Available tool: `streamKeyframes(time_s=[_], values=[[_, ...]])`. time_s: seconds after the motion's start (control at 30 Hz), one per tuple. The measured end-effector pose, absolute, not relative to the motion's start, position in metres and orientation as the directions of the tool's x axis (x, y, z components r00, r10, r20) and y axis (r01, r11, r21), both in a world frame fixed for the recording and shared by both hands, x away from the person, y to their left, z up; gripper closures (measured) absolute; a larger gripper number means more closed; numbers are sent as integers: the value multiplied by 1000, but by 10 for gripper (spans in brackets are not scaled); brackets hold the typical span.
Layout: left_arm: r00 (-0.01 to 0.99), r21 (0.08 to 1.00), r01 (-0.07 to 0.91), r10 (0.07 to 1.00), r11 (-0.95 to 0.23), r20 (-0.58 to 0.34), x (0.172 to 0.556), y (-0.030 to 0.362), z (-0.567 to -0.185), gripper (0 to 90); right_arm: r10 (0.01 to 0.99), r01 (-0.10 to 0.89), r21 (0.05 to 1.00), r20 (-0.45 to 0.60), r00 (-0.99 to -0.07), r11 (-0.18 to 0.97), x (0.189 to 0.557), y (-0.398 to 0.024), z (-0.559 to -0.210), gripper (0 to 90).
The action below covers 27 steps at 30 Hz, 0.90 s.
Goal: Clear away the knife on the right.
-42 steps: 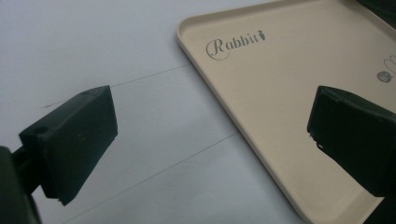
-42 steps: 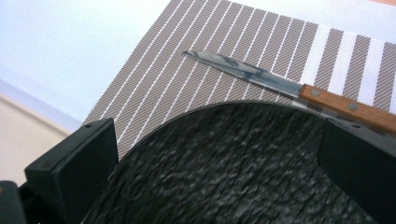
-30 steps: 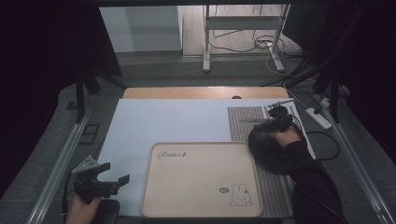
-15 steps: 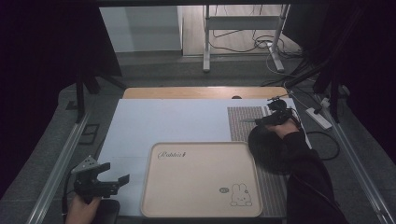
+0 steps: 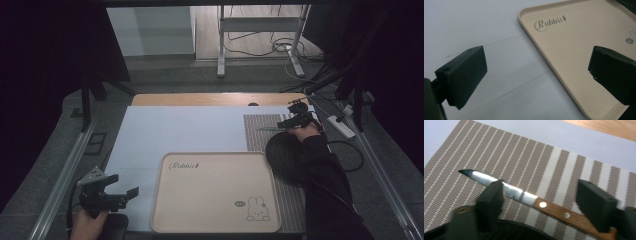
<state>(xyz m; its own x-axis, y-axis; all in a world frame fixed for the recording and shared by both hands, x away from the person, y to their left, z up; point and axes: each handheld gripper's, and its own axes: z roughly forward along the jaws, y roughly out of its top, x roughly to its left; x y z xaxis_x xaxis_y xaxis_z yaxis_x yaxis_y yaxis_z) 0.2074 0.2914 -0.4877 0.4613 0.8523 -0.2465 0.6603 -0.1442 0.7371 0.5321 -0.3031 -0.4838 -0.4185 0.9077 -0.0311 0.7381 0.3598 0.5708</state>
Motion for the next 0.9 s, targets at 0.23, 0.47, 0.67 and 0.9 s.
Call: streamKeyframes(time_s=[0.23, 0.47, 0.67, 0.9], values=[[462, 735, 662, 852, -146, -246, 208, 291, -488, 25, 892, 746, 526, -57, -448, 408, 542, -320, -481, 872], [462, 733, 664, 852, -148, -246, 208, 291, -488, 26, 905, 757, 522, -75, -420, 394, 550, -342, -482, 894], [462, 732, 665, 852, -151, -244, 208, 291, -488, 27, 905, 769, 498, -86, -417, 401, 552, -353, -491, 894], [464, 731, 665, 853, -155, -241, 208, 290, -488, 28, 911, 788, 486, -45, -411, 379, 548, -365, -495, 894]])
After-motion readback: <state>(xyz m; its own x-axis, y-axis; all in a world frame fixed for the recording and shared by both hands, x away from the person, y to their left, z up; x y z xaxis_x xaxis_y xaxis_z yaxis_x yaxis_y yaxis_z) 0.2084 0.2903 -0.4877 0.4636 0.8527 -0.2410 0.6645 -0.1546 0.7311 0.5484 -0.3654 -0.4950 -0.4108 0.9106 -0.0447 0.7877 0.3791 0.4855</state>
